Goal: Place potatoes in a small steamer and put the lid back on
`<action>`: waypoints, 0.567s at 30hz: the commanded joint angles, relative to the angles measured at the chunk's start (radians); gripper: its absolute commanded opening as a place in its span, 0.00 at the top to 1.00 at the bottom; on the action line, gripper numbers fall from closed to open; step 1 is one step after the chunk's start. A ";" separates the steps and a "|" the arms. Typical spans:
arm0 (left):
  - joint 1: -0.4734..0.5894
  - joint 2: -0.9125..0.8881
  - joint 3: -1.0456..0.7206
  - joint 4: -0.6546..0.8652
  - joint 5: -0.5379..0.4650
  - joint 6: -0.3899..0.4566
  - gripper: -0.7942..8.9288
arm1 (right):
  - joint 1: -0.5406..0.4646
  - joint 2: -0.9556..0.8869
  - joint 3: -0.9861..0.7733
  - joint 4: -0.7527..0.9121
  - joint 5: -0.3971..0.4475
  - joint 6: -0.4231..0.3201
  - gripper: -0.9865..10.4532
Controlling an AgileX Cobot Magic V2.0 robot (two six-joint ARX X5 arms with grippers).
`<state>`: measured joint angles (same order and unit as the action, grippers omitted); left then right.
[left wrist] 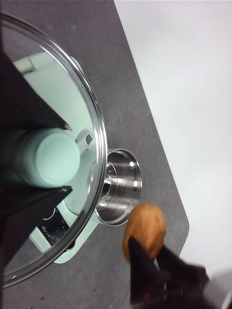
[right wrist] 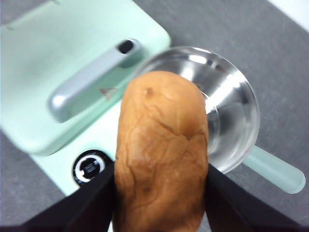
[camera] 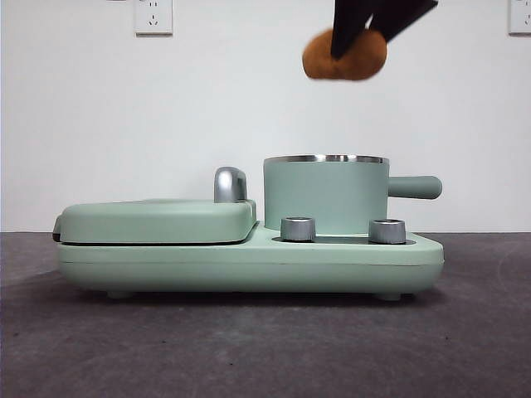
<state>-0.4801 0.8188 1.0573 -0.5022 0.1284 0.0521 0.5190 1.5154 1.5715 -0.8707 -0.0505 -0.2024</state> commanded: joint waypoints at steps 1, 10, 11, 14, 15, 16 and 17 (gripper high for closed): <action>-0.003 0.000 0.013 0.031 -0.001 0.008 0.90 | -0.018 0.101 0.095 -0.034 -0.013 0.013 0.72; -0.003 0.000 0.013 0.031 -0.001 0.007 0.90 | -0.064 0.323 0.263 -0.050 -0.032 0.012 0.71; -0.003 0.000 0.013 0.031 -0.001 0.007 0.90 | -0.065 0.340 0.270 -0.050 -0.031 0.012 0.71; -0.003 0.000 0.013 0.031 -0.001 0.007 0.90 | -0.072 0.383 0.279 -0.044 -0.045 0.012 0.71; -0.003 0.000 0.013 0.031 -0.001 0.007 0.90 | -0.074 0.394 0.279 -0.044 -0.051 0.011 0.71; -0.003 0.000 0.013 0.031 -0.001 0.007 0.90 | -0.075 0.406 0.280 -0.043 -0.054 0.011 0.71; -0.003 0.000 0.013 0.031 -0.001 0.007 0.90 | -0.077 0.422 0.280 -0.043 -0.054 0.012 0.71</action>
<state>-0.4801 0.8188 1.0569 -0.5022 0.1284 0.0521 0.4381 1.9198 1.8236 -0.9222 -0.1020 -0.2012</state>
